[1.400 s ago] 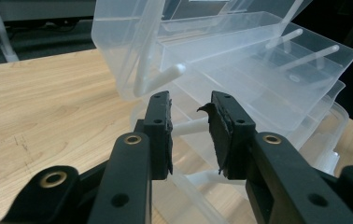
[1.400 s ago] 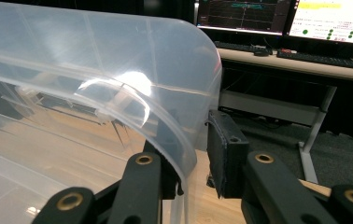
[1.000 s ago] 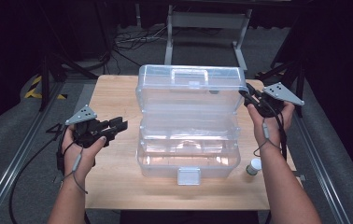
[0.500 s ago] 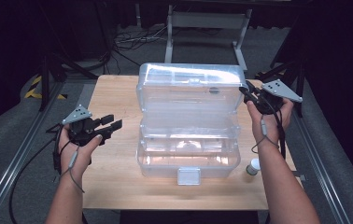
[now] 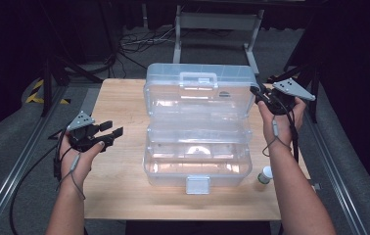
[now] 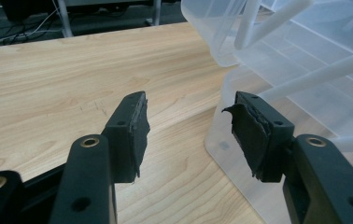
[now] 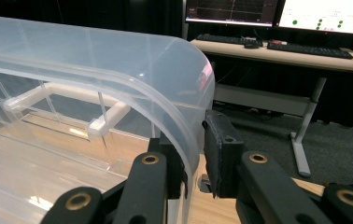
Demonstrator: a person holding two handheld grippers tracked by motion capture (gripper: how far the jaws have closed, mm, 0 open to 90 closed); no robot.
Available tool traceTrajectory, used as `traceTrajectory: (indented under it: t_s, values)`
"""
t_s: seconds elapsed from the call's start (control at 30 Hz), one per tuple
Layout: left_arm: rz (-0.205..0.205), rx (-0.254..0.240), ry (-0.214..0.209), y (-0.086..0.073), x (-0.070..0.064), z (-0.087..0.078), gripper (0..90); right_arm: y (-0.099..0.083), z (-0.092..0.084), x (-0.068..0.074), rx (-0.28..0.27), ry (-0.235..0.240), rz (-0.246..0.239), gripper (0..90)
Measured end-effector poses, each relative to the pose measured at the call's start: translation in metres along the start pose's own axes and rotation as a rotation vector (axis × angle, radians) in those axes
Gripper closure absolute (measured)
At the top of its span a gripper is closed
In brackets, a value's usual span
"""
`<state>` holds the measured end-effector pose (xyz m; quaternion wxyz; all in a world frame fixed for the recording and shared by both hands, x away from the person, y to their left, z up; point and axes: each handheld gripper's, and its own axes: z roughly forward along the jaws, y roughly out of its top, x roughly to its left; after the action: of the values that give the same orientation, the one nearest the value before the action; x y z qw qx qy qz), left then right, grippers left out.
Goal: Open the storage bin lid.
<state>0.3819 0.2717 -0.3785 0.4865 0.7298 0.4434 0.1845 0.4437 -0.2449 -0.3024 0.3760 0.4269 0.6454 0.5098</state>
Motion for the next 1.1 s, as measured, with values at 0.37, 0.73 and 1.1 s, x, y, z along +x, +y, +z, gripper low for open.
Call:
traceTrajectory:
  t_s: [0.37,0.73,1.1]
  values:
    - [-0.009,0.023,0.005,-0.003,0.003,0.003,46.4,0.003,0.006,-0.002,0.017,-0.009,-0.033,78.9]
    - [-0.015,0.034,0.003,-0.005,0.005,0.004,46.4,0.005,0.016,-0.007,0.027,0.006,-0.018,79.1]
    - [-0.014,0.042,-0.001,-0.006,0.005,0.004,46.5,0.006,0.024,-0.010,0.029,0.007,-0.016,79.6]
